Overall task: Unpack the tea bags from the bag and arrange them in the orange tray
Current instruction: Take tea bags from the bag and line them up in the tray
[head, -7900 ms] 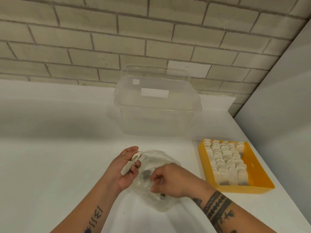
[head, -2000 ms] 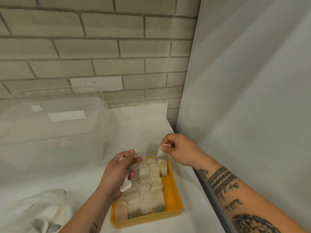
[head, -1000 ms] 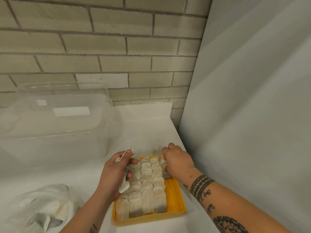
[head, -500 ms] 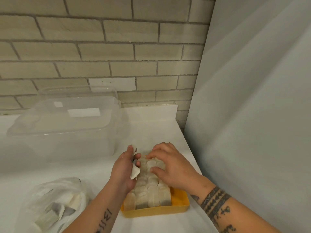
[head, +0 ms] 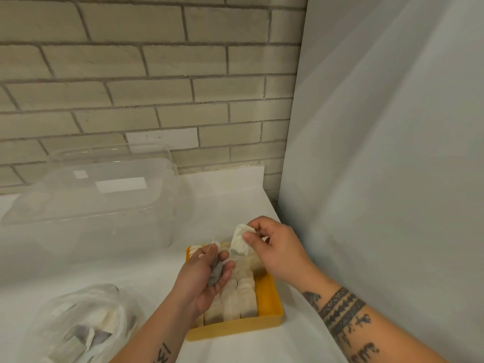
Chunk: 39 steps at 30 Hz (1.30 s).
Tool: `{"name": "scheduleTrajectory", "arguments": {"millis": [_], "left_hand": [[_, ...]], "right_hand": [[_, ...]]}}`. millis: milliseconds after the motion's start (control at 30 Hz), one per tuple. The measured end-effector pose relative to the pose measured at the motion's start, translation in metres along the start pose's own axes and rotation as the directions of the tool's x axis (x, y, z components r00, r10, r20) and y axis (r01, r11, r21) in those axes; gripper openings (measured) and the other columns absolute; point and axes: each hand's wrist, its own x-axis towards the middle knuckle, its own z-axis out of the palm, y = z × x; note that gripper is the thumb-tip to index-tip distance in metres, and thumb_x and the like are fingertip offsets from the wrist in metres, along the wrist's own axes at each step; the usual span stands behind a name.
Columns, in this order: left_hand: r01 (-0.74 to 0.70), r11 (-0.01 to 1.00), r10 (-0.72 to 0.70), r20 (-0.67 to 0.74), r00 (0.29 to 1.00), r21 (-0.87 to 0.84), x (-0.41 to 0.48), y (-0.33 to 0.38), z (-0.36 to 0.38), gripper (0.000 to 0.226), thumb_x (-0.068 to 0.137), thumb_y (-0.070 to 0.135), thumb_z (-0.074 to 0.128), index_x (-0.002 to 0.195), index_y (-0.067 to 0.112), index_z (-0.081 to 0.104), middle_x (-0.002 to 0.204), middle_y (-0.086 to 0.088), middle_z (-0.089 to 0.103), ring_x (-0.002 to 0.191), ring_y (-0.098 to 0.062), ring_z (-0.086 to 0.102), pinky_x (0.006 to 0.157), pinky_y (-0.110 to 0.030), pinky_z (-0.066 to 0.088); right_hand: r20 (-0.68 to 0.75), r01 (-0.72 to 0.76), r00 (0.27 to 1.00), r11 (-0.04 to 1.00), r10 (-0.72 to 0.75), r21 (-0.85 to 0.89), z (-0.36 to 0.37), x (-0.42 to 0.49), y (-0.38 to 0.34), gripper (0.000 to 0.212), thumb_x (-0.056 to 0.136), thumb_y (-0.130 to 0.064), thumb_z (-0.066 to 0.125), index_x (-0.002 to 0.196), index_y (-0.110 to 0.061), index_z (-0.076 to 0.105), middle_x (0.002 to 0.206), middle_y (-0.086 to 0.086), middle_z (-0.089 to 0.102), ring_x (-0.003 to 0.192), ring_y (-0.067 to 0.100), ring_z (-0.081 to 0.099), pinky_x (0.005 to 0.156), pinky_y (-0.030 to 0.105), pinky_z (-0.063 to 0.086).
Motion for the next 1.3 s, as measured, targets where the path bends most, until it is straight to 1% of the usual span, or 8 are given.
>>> {"name": "scheduleTrajectory", "arguments": {"millis": [200,367,533,733,933,1100,1200,1300], "left_hand": [[-0.051,0.994,0.036,0.153,0.988,0.097,-0.016,0.006,0.01,0.02,0.097,0.031,0.064,0.111,0.017,0.067,0.077,0.001,0.066,0.082,-0.018,0.07,0.048,-0.019,0.05],[-0.24,0.871,0.163,0.209,0.964,0.429,-0.02,0.009,0.014,0.029,0.091,0.035,0.073,0.114,0.016,0.071,0.085,0.001,0.072,0.081,-0.013,0.068,0.054,-0.022,0.045],[-0.347,0.799,0.293,0.184,0.938,0.491,-0.016,0.01,0.012,0.02,0.091,0.035,0.073,0.105,0.02,0.073,0.074,0.0,0.068,0.067,-0.009,0.061,0.054,-0.023,0.045],[-0.382,0.749,0.337,0.185,0.923,0.541,-0.01,0.008,0.007,0.017,0.089,0.032,0.076,0.098,0.018,0.072,0.07,0.005,0.067,0.066,-0.011,0.062,0.056,-0.026,0.046],[-0.357,0.731,0.418,0.032,0.908,0.582,0.001,0.014,-0.016,0.021,0.098,0.038,0.064,0.093,0.018,0.07,0.064,0.0,0.064,0.054,-0.007,0.058,0.049,-0.025,0.046],[-0.334,0.582,0.548,-0.054,0.835,0.742,0.023,0.02,-0.043,0.018,0.094,0.04,0.067,0.083,0.026,0.069,0.071,-0.001,0.07,0.068,-0.017,0.067,0.06,-0.037,0.055],[-0.274,0.436,0.589,-0.042,0.807,0.857,0.029,0.018,-0.054,0.013,0.09,0.04,0.072,0.084,0.03,0.066,0.074,0.007,0.069,0.072,-0.007,0.063,0.059,-0.024,0.046],[-0.255,0.377,0.613,-0.034,0.789,0.89,0.033,0.014,-0.06,0.013,0.088,0.044,0.073,0.091,0.034,0.064,0.082,0.011,0.068,0.076,-0.002,0.06,0.059,-0.019,0.041]], "right_hand": [[0.011,-0.039,0.999,0.999,0.039,-0.001,-0.007,0.004,0.003,0.002,0.096,-0.029,0.066,0.096,-0.03,0.067,0.083,-0.012,0.07,0.08,0.006,0.065,0.069,0.018,0.051],[0.053,-0.069,0.996,0.997,0.07,-0.029,-0.005,0.004,-0.004,0.005,0.095,-0.033,0.066,0.1,-0.034,0.067,0.086,-0.014,0.07,0.082,0.002,0.064,0.07,0.015,0.051],[0.012,-0.069,0.998,0.997,0.068,0.027,-0.005,0.003,-0.008,0.018,0.088,-0.036,0.074,0.105,-0.037,0.068,0.091,-0.019,0.068,0.088,0.001,0.062,0.07,0.011,0.047],[0.053,-0.044,0.998,0.999,0.045,-0.007,0.001,0.004,-0.002,0.009,0.092,-0.025,0.071,0.094,-0.033,0.074,0.089,-0.018,0.071,0.086,0.004,0.064,0.076,0.018,0.054],[0.012,-0.104,0.994,0.994,0.105,-0.04,-0.014,0.02,0.009,0.012,0.09,-0.022,0.072,0.087,-0.033,0.07,0.085,-0.015,0.072,0.079,0.002,0.066,0.068,0.012,0.05],[0.05,-0.182,0.979,0.963,0.196,-0.196,-0.023,0.033,0.02,0.009,0.09,-0.025,0.071,0.086,-0.032,0.067,0.08,-0.014,0.071,0.072,-0.001,0.065,0.061,0.013,0.047],[0.184,-0.144,0.955,0.906,0.232,-0.398,-0.018,0.034,0.025,0.004,0.089,-0.029,0.069,0.088,-0.031,0.066,0.084,-0.013,0.069,0.072,0.0,0.062,0.058,0.014,0.041],[0.349,-0.039,0.89,0.811,0.293,-0.583,-0.01,0.031,0.03,0.01,0.088,-0.029,0.065,0.097,-0.028,0.069,0.093,-0.013,0.064,0.078,0.003,0.058,0.058,0.017,0.04]]}}
